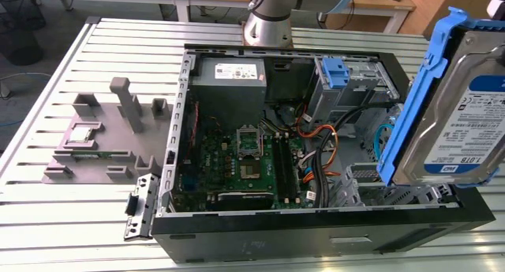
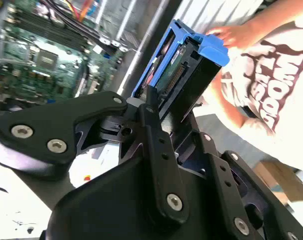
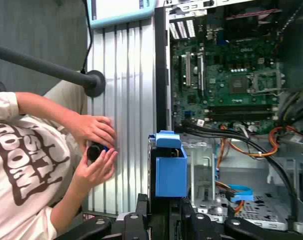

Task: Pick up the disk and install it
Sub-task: 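Pick up the disk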

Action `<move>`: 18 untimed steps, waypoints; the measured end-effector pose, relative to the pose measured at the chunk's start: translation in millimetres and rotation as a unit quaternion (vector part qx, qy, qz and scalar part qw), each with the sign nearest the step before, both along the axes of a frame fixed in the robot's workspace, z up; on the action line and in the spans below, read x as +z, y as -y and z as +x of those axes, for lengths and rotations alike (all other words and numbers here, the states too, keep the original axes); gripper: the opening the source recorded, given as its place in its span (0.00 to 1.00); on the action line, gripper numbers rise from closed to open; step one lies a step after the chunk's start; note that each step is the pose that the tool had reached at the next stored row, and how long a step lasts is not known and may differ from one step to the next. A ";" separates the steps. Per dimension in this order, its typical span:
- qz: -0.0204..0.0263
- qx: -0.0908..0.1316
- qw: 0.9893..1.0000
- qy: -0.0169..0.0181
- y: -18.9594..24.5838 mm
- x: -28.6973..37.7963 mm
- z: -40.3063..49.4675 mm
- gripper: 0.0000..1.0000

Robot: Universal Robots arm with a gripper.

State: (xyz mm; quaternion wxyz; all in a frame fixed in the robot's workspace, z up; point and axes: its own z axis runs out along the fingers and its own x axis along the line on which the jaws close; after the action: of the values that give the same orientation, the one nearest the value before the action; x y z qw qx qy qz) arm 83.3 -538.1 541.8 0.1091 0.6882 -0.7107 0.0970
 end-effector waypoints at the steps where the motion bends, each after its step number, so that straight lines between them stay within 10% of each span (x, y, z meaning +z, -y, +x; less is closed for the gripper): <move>1: 0.003 0.000 1.000 0.000 0.1 -0.3 -0.6 0.35; 7: 0.023 0.000 1.000 0.003 -8.4 0.3 -3.6 0.35; 18: 0.030 0.000 1.000 0.003 -8.3 0.2 -3.6 0.35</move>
State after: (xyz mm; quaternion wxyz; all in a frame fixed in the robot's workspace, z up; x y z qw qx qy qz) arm 79.7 -529.8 541.9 0.0862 0.6909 -0.7136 0.0775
